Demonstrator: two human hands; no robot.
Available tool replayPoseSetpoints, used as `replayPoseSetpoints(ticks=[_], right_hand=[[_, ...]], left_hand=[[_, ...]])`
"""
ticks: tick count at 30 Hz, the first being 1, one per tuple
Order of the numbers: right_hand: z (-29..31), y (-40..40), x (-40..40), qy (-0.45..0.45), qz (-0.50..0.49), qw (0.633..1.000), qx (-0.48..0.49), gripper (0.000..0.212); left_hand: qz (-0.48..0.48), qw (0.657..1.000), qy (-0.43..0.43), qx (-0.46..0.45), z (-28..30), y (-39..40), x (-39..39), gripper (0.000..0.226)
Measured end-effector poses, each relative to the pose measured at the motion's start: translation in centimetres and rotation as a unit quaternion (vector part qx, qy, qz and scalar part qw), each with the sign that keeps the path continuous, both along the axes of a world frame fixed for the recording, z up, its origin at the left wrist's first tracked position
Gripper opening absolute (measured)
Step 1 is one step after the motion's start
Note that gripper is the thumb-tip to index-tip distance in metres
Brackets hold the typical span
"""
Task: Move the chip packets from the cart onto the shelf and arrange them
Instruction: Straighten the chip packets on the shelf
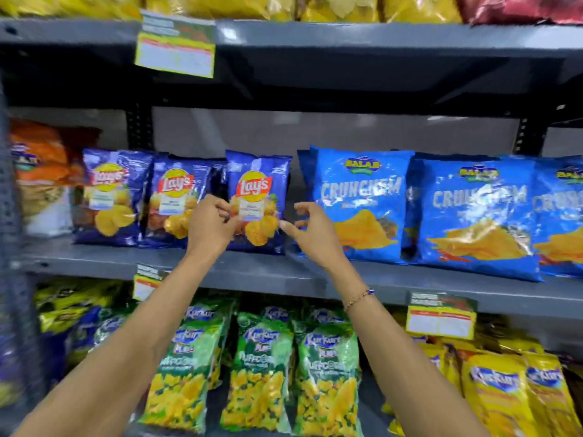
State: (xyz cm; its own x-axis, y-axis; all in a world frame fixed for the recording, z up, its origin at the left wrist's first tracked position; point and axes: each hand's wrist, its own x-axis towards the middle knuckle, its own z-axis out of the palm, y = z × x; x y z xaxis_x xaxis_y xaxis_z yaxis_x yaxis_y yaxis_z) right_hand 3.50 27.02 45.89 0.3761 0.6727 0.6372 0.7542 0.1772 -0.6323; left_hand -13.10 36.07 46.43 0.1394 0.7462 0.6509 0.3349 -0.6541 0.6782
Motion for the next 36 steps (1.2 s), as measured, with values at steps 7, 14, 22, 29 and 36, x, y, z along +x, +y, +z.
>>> replayPoseSetpoints(ticks=[7, 14, 22, 29, 36], right_hand=[[-1.4, 3.4, -2.3, -0.032, -0.062, 0.994, -0.08, 0.053], [-1.7, 3.9, -3.5, 0.006, -0.085, 0.989, -0.121, 0.057], [-1.7, 5.1, -4.7, 0.026, -0.099, 0.986, -0.128, 0.055], [-1.7, 5.3, -5.3, 0.038, -0.1, 0.986, -0.128, 0.057], [-1.2, 1.3, -4.9, -0.08, -0.169, 0.98, -0.061, 0.051]], left_hand=[[-0.014, 0.974, 0.21, -0.089, -1.2, 3.5, -1.9, 0.067], [0.025, 0.983, 0.172, -0.061, -2.0, 4.1, -1.1, 0.05], [0.042, 0.98, 0.187, -0.055, -2.1, 5.5, -1.4, 0.043], [0.059, 0.982, 0.174, -0.032, -2.6, 5.5, -1.6, 0.039], [0.051, 0.993, 0.092, 0.057, -2.2, 2.1, -0.7, 0.028]])
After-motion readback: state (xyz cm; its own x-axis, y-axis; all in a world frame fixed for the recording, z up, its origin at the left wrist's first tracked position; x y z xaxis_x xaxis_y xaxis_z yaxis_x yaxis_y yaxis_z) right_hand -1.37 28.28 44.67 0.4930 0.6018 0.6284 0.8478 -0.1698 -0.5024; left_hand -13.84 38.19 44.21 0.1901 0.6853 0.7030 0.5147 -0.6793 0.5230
